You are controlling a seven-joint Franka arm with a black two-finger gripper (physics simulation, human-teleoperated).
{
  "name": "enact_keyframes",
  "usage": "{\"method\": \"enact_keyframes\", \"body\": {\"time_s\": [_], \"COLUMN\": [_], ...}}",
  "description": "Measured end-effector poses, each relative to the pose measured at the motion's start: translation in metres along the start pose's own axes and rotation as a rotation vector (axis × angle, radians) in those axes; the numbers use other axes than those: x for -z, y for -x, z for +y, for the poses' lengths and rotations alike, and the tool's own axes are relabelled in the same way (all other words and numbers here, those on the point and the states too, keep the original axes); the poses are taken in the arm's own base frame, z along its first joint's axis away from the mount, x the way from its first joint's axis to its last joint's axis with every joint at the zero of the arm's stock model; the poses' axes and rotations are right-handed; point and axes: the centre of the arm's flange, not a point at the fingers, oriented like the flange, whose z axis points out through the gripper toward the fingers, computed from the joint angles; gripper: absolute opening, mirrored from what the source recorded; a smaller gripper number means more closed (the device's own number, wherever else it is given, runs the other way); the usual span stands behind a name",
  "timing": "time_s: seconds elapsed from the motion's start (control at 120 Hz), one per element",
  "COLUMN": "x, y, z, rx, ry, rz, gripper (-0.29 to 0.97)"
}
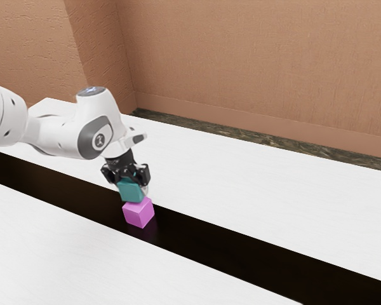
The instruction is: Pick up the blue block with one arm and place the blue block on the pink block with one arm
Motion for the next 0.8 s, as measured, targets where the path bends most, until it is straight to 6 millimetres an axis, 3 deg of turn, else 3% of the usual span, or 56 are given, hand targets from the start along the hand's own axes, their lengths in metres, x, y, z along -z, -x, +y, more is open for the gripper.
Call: {"method": "enact_keyframes", "body": {"time_s": [0.358, 0.8], "x": [0.009, 0.003], "y": [0.017, 0.025], "z": [0.009, 0.021], "rx": [0.04, -0.022], "ry": [-0.027, -0.047], "rz": [0.011, 0.001], "gripper": [0.22, 0.22]}}
